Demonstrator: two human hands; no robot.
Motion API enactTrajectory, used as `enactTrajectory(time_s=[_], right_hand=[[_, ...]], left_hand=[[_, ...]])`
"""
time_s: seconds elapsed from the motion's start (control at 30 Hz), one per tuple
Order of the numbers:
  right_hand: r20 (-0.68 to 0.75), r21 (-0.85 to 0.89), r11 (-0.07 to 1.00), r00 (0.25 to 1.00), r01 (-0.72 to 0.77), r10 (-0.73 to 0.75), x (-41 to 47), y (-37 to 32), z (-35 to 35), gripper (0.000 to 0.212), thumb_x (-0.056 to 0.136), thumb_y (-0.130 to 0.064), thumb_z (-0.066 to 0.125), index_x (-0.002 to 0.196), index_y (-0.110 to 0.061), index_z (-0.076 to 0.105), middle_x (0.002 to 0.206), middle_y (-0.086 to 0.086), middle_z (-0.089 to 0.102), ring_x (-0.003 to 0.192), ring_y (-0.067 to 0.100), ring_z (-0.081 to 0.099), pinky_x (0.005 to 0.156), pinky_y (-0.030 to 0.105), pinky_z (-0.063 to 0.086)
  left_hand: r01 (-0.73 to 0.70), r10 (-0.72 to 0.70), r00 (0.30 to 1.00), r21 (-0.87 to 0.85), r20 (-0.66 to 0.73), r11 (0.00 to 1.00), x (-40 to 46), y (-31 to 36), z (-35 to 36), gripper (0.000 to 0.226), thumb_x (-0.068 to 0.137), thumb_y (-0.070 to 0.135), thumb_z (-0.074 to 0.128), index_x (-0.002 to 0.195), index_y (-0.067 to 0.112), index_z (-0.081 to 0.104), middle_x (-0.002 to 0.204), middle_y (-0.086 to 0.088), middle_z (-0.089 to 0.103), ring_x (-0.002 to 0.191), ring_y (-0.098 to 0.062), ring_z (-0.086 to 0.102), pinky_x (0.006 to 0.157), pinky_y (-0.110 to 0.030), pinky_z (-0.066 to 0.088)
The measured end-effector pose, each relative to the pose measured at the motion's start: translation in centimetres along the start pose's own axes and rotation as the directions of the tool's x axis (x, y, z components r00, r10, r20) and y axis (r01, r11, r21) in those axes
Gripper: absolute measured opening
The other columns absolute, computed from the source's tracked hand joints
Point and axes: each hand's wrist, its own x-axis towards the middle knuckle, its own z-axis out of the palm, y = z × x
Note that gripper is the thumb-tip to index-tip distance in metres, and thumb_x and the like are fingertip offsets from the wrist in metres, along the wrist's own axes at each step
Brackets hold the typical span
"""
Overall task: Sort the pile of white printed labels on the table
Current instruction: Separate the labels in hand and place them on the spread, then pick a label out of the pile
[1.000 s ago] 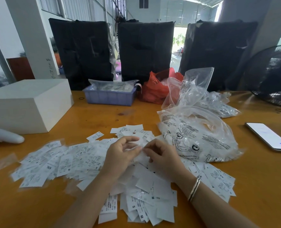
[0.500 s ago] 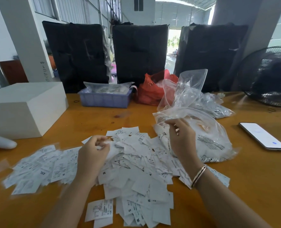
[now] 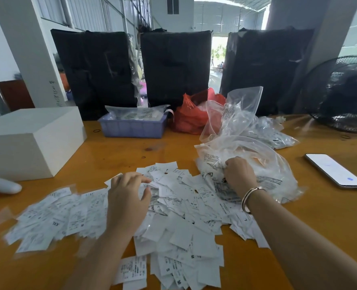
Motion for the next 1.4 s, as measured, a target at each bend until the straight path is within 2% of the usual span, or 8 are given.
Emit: enactTrajectory(time_s=[0.37,0.63,0.7,0.8,0.93,1.03,1.23,1.4], right_hand=[[-0.375,0.289,0.954,0.926,0.079,0.037,-1.3,0.9,0.1,0.029,0.091,-0.005,0.048,0.11,-0.016,0.067,0.096,0.008,0.07,0.095,0.029,0.058,0.082,0.044,0.047],[-0.647,0.359,0.786,0.741,0.503,-0.179,-4.6,-1.4,-1.6,0.015,0.088,-0.002,0.062,0.097,-0.011,0.07,0.083,0.001,0.07,0.076,0.015,0.065,0.073,0.034,0.054],[-0.547,0.585,0.612,0.816,0.532,-0.187,-5.9,-2.5,-1.5,0.022,0.087,0.0,0.062,0.093,-0.02,0.067,0.081,-0.009,0.069,0.072,0.006,0.066,0.068,0.019,0.054],[-0.259,0.873,0.365,0.942,0.322,-0.212,-7.4,-3.8,-0.8,0.029,0.089,0.001,0.056,0.089,-0.026,0.066,0.076,-0.007,0.07,0.069,0.007,0.066,0.064,0.017,0.052],[-0.125,0.938,0.273,0.941,0.215,-0.314,-8.3,-4.5,0.3,0.032,0.088,0.007,0.055,0.092,-0.023,0.066,0.081,0.001,0.072,0.068,0.012,0.068,0.064,0.019,0.053],[-0.085,0.955,0.231,0.919,0.185,-0.385,-8.5,-4.7,0.9,0.035,0.086,0.012,0.055,0.097,-0.019,0.066,0.078,0.003,0.071,0.07,0.016,0.069,0.065,0.02,0.052],[-0.075,0.952,0.239,0.901,0.192,-0.428,-8.8,-5.0,1.3,0.039,0.083,0.017,0.057,0.099,-0.018,0.065,0.078,-0.005,0.071,0.074,0.007,0.068,0.07,0.016,0.051],[-0.061,0.945,0.272,0.914,0.182,-0.402,-8.4,-4.7,1.4,0.04,0.084,0.013,0.057,0.096,-0.024,0.066,0.077,-0.005,0.067,0.076,0.012,0.069,0.072,0.019,0.052]], left_hand=[[-0.048,0.047,0.999,-0.029,-0.007,0.998,0.0,0.3,-0.1,0.013,0.081,0.008,0.07,0.091,0.015,0.072,0.098,0.0,0.066,0.101,-0.024,0.051,0.08,-0.03,0.039],[-0.145,0.144,0.989,-0.046,-0.007,0.988,-0.2,1.3,-0.5,0.011,0.081,0.007,0.072,0.089,0.015,0.072,0.094,0.004,0.067,0.099,-0.02,0.053,0.083,-0.031,0.041],[-0.134,0.144,0.989,-0.19,0.035,0.973,-0.4,1.9,-0.5,0.01,0.087,0.012,0.066,0.094,0.018,0.071,0.098,0.01,0.064,0.101,-0.011,0.051,0.087,-0.022,0.036],[0.093,0.039,0.969,-0.504,0.246,0.859,-0.7,2.7,-0.6,0.013,0.096,0.035,0.051,0.102,0.036,0.063,0.106,0.019,0.063,0.102,0.005,0.054,0.082,-0.006,0.04],[0.337,0.006,0.883,-0.643,0.469,0.688,-0.8,2.6,-0.1,0.058,0.076,0.075,0.036,0.117,0.038,0.054,0.106,0.016,0.065,0.098,0.002,0.061,0.085,-0.022,0.05],[0.364,0.009,0.853,-0.608,0.522,0.705,-0.7,2.3,0.3,0.076,0.063,0.088,0.041,0.122,0.041,0.052,0.11,0.018,0.065,0.1,0.004,0.06,0.087,-0.024,0.05],[0.356,-0.019,0.873,-0.609,0.488,0.709,-0.5,2.1,0.6,0.013,0.073,0.042,0.074,0.085,0.04,0.07,0.075,0.002,0.069,0.065,-0.004,0.062,0.063,-0.015,0.05],[0.315,-0.037,0.9,-0.591,0.434,0.743,-0.6,2.0,0.7,0.013,0.083,0.02,0.073,0.08,0.032,0.071,0.08,0.012,0.072,0.076,-0.003,0.065,0.063,-0.012,0.051]])
